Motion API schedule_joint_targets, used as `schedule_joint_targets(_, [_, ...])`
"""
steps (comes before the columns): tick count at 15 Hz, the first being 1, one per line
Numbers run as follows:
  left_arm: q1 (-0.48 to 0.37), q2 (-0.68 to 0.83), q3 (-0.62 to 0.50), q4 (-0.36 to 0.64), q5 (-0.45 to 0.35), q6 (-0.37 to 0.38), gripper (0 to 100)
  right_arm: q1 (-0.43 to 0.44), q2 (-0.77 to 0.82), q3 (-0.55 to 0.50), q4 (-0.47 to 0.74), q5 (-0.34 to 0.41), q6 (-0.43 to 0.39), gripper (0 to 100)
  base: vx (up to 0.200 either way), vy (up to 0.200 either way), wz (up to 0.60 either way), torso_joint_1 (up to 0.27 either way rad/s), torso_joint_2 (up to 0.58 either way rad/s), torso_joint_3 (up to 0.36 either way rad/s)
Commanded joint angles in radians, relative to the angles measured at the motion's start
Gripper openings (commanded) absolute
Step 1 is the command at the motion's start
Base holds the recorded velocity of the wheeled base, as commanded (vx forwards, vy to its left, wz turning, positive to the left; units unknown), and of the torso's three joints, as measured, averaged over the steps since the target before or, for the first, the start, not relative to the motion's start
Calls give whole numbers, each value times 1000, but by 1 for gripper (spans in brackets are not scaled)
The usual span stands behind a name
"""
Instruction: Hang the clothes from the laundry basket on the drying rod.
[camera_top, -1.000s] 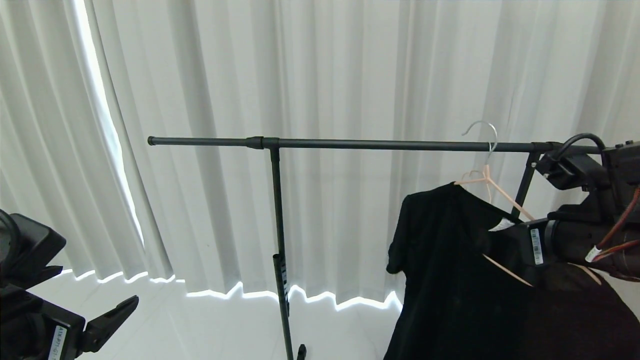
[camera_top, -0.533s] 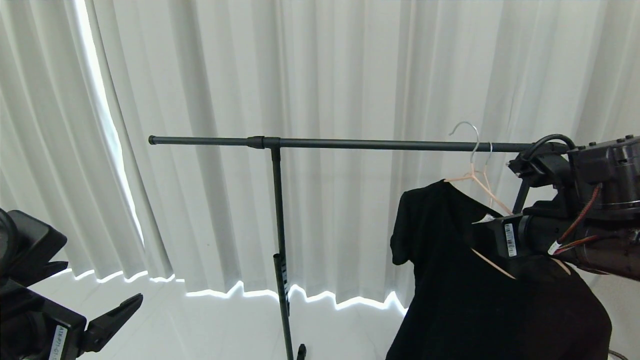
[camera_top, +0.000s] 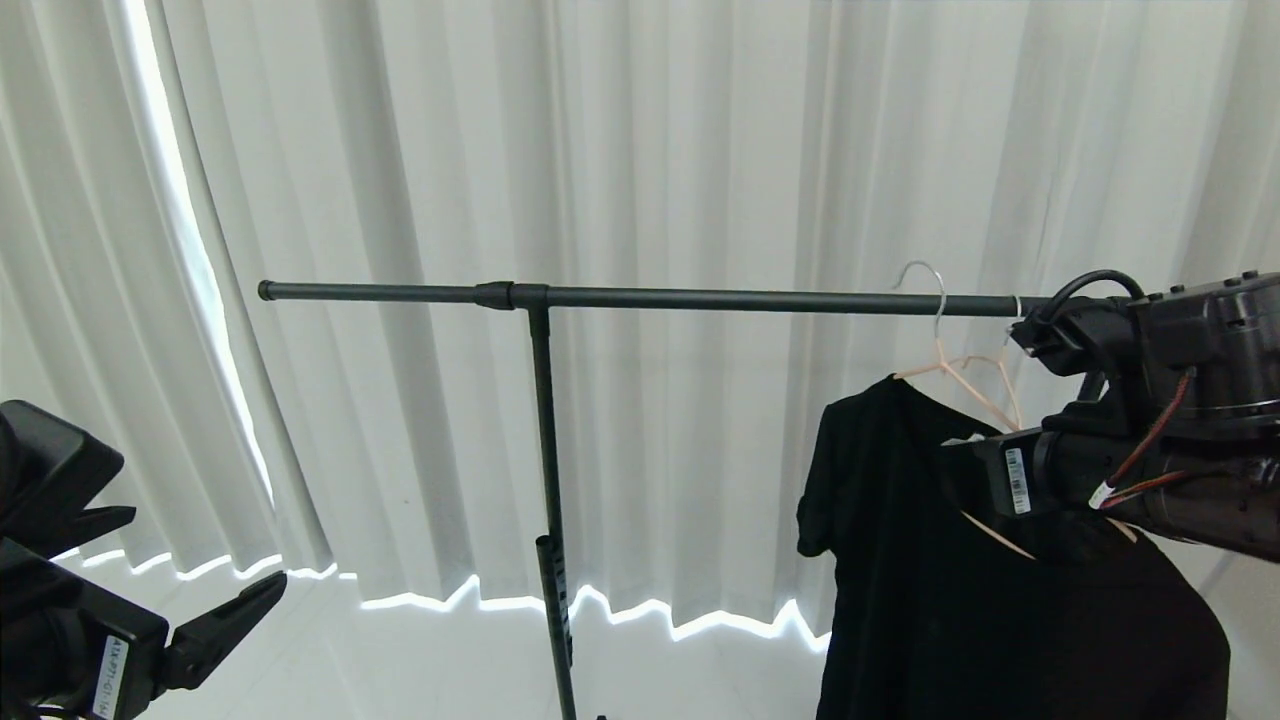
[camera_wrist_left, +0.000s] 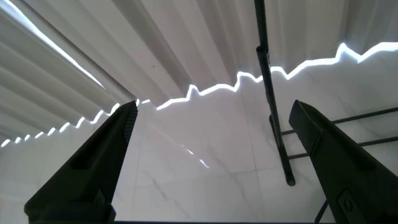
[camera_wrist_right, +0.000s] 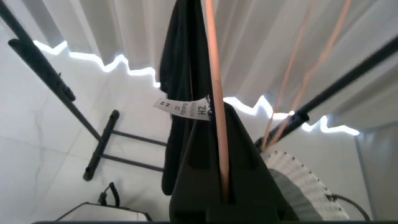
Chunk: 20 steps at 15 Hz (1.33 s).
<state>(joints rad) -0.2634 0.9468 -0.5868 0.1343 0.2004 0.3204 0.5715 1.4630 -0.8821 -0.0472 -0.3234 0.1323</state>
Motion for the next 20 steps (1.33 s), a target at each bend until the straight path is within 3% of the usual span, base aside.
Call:
schedule_joint_targets(1, [0,1,-1,1,-1,0,100,-4,5,-8,0,0,0,0,200,0,0,-2,-7,-2])
schedule_joint_targets(6, [-34,-3,-1,-1,-1,-3,100,-4,20,-11,0,0,0,0,200,0,0,2,5,5])
schedule_joint_targets(20, [-63,-28,2,-1,-3,-1,100,-33,145,22,-80,0,0,0,0,0,0,0,0,0])
